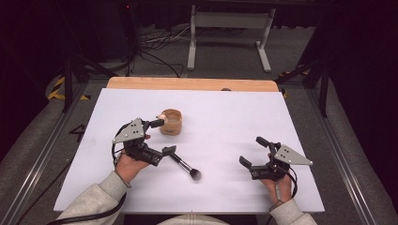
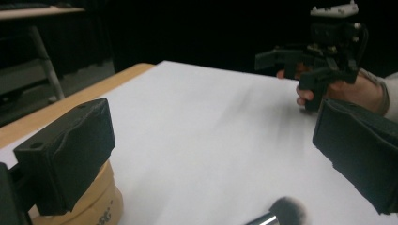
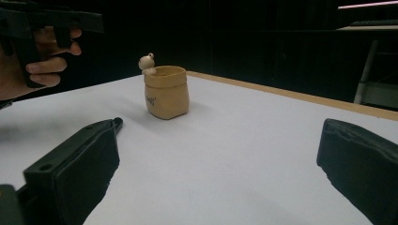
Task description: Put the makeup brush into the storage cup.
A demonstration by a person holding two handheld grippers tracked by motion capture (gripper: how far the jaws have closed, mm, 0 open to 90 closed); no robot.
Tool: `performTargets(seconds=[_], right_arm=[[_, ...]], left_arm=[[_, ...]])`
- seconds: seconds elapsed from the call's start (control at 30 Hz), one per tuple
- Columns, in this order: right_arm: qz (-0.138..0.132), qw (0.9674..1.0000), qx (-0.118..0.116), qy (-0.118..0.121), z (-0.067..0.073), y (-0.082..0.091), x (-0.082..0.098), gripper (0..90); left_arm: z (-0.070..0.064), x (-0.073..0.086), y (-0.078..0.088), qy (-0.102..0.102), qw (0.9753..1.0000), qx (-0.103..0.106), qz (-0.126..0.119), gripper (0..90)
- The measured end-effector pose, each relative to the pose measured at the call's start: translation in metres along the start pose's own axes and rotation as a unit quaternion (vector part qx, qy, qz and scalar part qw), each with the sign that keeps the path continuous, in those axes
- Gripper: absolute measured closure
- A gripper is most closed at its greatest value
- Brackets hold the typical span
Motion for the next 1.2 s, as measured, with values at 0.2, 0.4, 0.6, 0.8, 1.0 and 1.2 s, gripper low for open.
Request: performTargets(seconds=[0.2, 0.4, 0.6, 0.8, 1.0, 1.2], right_arm=[[0.001, 1.0, 0.001, -0.004, -0.001, 0.001, 0.001, 0.0], [0.004, 1.0, 0.001, -0.005, -0.001, 0.001, 0.002, 0.0], [0.006, 1.0, -0.004, -0.005, 0.0, 0.0, 0.002, 0.0], [0.007, 0.9999, -0.008, -0.005, 0.0, -0.001, 0.002, 0.0], [0.007, 0.9999, -0.009, -0.008, -0.001, -0.001, 0.003, 0.0], [0.007, 0.9999, -0.011, -0.007, 0.0, 0.0, 0.003, 0.0]], left_arm=[[-0.002, -0.004, -0.007, -0.022, 0.9984, 0.012, 0.05, 0.1], [-0.003, -0.008, -0.016, -0.036, 0.9924, 0.03, 0.114, 0.0], [-0.004, -0.011, -0.021, -0.055, 0.9844, 0.041, 0.162, 0.0], [-0.002, -0.013, -0.028, -0.075, 0.971, 0.043, 0.223, 0.0], [-0.002, -0.013, -0.032, -0.095, 0.9568, 0.043, 0.271, 0.0], [-0.002, -0.012, -0.038, -0.118, 0.9384, 0.04, 0.322, 0.0]])
Point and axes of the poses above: each handheld gripper's, and its own axes: y roughly backward along the jaws, x roughly out of its underside, z roughly to its left, the point moved 6 cm from there along -y, roughly forward along the jaws, and after that the axes turned 14 degrees about z, right-handed, at the moved point
